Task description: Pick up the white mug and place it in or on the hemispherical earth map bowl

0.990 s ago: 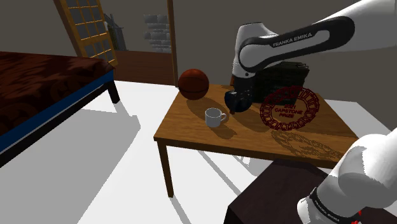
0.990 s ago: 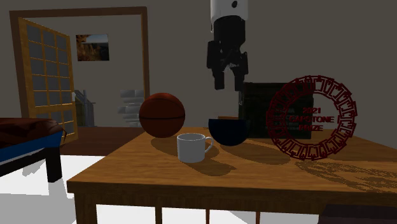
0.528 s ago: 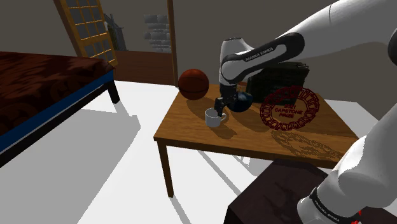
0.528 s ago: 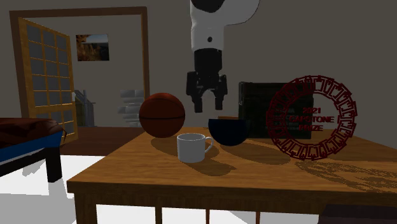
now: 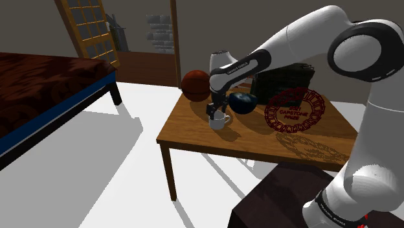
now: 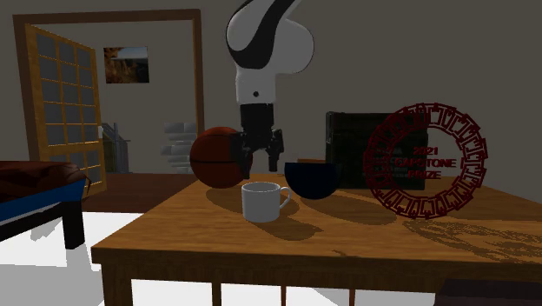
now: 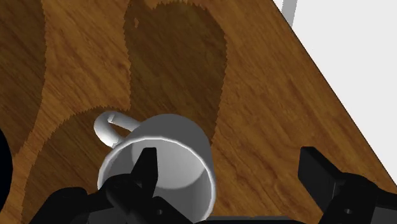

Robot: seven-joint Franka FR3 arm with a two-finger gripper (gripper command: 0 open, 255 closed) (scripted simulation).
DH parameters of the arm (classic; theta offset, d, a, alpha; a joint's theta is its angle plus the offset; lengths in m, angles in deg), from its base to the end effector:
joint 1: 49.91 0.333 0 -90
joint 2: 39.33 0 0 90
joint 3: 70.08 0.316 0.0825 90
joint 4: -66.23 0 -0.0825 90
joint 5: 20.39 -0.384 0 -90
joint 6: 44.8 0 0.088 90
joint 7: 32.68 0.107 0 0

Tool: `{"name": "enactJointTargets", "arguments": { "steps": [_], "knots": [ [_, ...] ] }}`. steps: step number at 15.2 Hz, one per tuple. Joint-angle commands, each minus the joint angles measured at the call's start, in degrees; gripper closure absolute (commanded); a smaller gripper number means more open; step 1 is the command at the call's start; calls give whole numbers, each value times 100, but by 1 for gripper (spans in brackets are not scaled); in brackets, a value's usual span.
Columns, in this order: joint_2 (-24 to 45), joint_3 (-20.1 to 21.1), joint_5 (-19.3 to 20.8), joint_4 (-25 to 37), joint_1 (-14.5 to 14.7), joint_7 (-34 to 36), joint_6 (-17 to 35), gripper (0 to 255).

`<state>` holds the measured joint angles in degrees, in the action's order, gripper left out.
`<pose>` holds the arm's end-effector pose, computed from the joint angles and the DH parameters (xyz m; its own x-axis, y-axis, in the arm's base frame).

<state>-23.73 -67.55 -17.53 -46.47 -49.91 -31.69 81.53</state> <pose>0.6007 0.0239 0.3321 0.9979 0.0552 -0.0339 0.0561 -0.9980 0.0279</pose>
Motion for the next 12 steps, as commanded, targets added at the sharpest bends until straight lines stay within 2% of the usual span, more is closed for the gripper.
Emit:
{"name": "enactJointTargets", "arguments": {
  "steps": [1,4,12],
  "knots": [
    [450,-24,86,393,31,85,79,0],
    [1124,-78,188,1071,67,165,108,0],
    [1480,-102,220,981,63,185,554,0]
  ]
}}
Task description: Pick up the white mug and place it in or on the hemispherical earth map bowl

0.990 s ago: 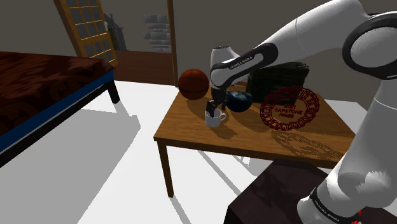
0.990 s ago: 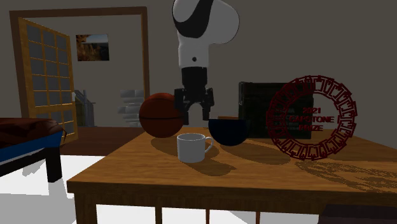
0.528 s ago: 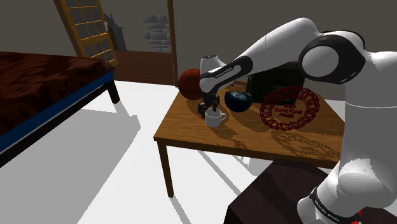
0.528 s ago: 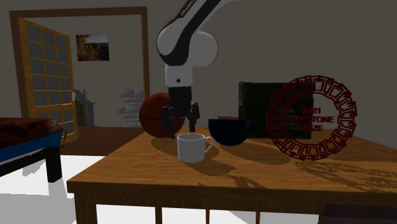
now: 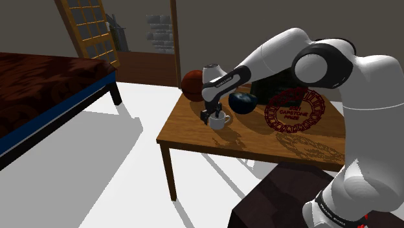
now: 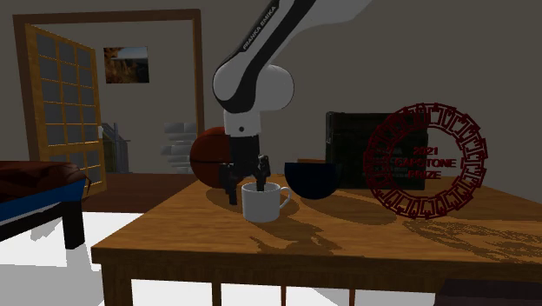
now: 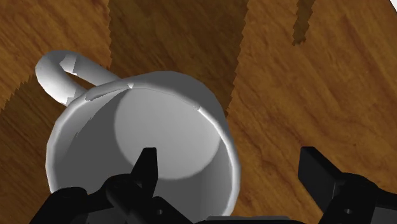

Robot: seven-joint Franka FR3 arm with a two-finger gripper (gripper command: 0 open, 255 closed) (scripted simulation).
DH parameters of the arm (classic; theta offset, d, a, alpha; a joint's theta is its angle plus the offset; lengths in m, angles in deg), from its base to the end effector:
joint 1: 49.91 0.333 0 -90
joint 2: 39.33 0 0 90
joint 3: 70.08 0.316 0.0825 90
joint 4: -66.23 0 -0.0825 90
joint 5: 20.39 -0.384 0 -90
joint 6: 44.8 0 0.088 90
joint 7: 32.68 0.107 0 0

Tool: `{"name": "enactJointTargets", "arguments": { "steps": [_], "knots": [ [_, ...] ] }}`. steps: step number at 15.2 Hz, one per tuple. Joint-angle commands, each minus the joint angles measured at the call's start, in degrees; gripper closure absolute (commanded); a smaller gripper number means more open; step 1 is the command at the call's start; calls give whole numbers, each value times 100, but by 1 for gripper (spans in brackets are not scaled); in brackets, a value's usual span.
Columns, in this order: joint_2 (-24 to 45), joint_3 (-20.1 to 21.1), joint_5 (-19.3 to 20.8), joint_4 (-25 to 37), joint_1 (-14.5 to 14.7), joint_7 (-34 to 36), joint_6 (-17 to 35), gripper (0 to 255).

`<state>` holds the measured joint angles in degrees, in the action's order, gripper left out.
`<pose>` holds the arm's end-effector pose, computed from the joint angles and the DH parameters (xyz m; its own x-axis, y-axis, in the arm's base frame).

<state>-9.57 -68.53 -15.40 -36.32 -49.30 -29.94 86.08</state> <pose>0.6530 0.0213 0.2599 0.9988 0.0437 -0.0234 0.0448 -0.9976 0.0521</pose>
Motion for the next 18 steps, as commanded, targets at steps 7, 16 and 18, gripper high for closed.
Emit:
{"name": "enactJointTargets", "arguments": {
  "steps": [7,16,18],
  "knots": [
    [63,-4,7,-34,2,10,99,0],
    [63,-4,7,-33,2,10,98,255],
    [63,-4,7,-34,2,10,99,255]
  ]
}}
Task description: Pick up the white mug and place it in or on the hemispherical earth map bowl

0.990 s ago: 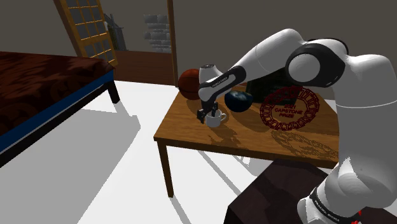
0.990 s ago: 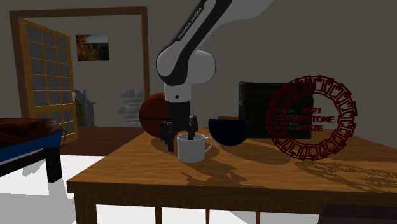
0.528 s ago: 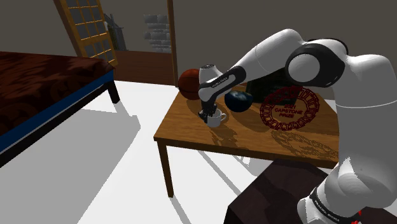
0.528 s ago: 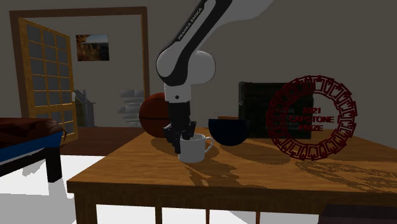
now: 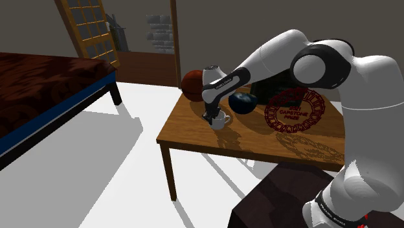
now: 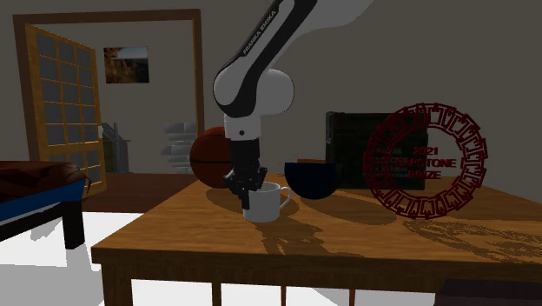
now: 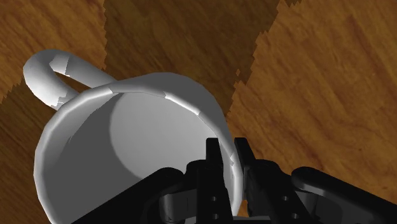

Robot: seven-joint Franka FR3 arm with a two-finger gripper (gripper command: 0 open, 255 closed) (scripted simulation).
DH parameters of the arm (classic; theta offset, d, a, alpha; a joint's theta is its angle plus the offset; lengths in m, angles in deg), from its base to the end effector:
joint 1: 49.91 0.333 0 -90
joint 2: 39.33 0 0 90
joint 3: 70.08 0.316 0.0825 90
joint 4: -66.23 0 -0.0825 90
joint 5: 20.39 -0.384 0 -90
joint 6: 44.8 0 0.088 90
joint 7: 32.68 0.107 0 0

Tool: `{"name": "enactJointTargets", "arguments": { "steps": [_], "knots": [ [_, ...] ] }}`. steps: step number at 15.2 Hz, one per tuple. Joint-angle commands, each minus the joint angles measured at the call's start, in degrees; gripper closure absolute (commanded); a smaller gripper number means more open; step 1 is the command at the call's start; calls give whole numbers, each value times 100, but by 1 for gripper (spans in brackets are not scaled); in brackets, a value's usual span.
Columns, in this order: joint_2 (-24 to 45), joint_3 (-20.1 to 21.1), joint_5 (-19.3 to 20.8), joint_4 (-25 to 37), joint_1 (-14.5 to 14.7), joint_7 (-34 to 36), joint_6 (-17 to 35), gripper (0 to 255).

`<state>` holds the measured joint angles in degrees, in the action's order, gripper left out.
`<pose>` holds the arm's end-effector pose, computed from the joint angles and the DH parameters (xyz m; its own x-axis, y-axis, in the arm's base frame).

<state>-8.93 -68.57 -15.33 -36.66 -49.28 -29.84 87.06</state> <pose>0.6522 0.0212 0.2515 0.9988 0.0434 -0.0234 0.0446 -0.9976 0.0521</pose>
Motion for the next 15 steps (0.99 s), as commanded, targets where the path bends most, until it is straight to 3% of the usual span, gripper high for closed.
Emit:
{"name": "enactJointTargets", "arguments": {
  "steps": [1,15],
  "knots": [
    [-50,2,-4,7,-1,-5,-55,255],
    [-649,30,-61,243,-14,-74,-889,255]
  ]
}}
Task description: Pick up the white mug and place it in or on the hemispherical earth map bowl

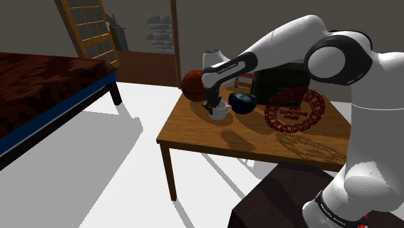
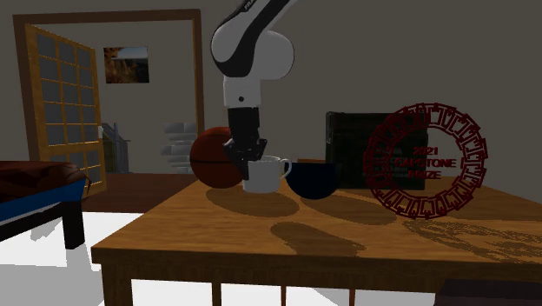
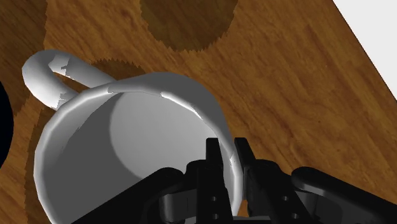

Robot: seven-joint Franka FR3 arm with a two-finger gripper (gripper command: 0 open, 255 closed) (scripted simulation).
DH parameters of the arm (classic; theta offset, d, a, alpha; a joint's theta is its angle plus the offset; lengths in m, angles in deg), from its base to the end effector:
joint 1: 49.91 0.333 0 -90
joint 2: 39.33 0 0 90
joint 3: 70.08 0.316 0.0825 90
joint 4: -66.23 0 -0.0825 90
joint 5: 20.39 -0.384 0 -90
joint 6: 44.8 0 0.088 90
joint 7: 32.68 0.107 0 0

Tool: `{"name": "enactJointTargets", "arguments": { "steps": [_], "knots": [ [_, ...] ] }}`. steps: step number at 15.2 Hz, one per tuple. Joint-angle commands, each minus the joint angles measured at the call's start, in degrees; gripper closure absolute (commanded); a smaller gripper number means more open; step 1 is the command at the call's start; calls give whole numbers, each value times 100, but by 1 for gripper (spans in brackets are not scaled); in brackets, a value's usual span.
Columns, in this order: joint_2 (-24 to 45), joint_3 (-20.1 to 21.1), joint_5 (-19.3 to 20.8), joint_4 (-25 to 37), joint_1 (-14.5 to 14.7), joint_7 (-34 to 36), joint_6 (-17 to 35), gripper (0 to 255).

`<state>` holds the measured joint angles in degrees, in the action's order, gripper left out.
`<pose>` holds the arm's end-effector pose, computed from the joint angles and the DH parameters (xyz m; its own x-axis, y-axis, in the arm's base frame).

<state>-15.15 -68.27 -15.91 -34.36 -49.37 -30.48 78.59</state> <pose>0.6523 0.0218 0.3274 0.9988 0.0432 -0.0227 0.0443 -0.9977 0.0522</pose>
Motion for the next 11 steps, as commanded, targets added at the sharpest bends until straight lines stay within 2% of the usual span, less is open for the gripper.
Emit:
{"name": "enactJointTargets", "arguments": {
  "steps": [1,11],
  "knots": [
    [-64,1,-7,40,-5,-14,-105,255],
    [-370,13,-40,386,-7,-60,-755,255]
  ]
}}
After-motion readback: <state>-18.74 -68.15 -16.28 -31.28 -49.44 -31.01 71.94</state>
